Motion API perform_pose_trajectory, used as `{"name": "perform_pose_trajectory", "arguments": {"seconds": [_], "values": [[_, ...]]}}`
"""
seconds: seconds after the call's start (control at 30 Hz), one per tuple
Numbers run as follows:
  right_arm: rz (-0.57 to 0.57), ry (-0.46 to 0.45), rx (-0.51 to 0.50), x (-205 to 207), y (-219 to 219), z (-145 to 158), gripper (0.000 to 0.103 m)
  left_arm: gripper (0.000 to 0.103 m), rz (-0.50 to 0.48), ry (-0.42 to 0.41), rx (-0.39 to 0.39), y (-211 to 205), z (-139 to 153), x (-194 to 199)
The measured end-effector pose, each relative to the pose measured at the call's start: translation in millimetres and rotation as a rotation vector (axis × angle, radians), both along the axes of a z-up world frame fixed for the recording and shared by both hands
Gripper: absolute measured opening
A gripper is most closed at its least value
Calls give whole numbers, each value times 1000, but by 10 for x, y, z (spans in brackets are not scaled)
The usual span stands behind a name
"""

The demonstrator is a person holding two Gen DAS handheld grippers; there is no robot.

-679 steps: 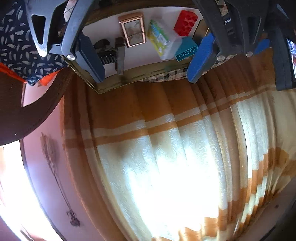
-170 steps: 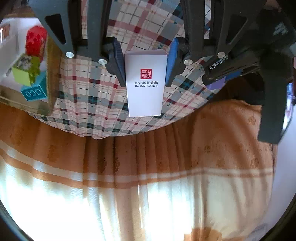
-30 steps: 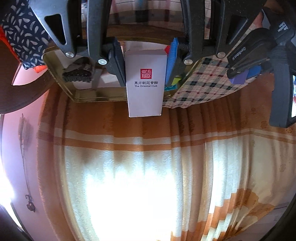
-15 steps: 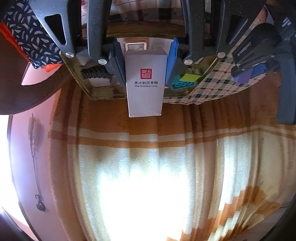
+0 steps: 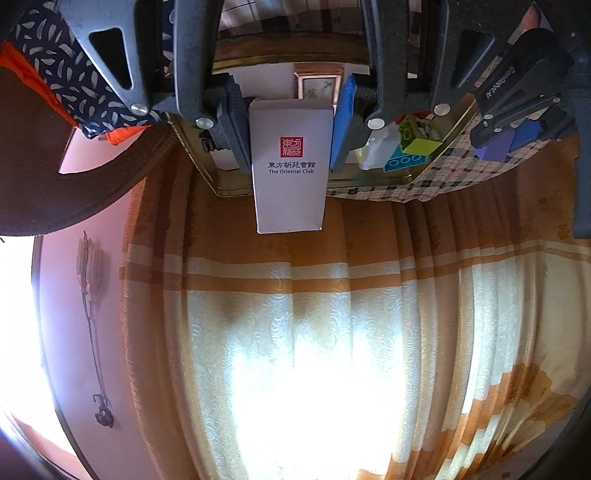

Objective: Organize rigid objects
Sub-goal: 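Lower the cube into the tray with the left tool while the right tool lowers the box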

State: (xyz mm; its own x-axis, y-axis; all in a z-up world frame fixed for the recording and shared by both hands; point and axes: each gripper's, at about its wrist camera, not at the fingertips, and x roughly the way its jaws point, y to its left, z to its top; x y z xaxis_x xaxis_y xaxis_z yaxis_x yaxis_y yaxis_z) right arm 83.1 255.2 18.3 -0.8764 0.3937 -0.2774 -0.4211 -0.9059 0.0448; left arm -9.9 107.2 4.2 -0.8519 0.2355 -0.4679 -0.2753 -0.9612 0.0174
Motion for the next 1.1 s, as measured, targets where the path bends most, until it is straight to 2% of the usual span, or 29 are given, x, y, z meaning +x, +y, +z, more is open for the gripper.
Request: {"name": "perform_pose_trajectory", "arguments": {"seconds": [0.23, 0.5, 0.7, 1.1], "values": [[-20, 4, 42, -1, 31, 10, 43, 40, -28, 11, -11, 140, 13, -20], [-56, 1, -20, -16, 240, -19, 43, 40, -48, -6, -3, 260, -8, -74], [-51, -3, -2, -29, 217, -20, 44, 40, -78, 1, -17, 372, -13, -58], [-52, -17, 26, -183, 231, -10, 44, 40, -110, -46, -45, 572, -86, -162]]}}
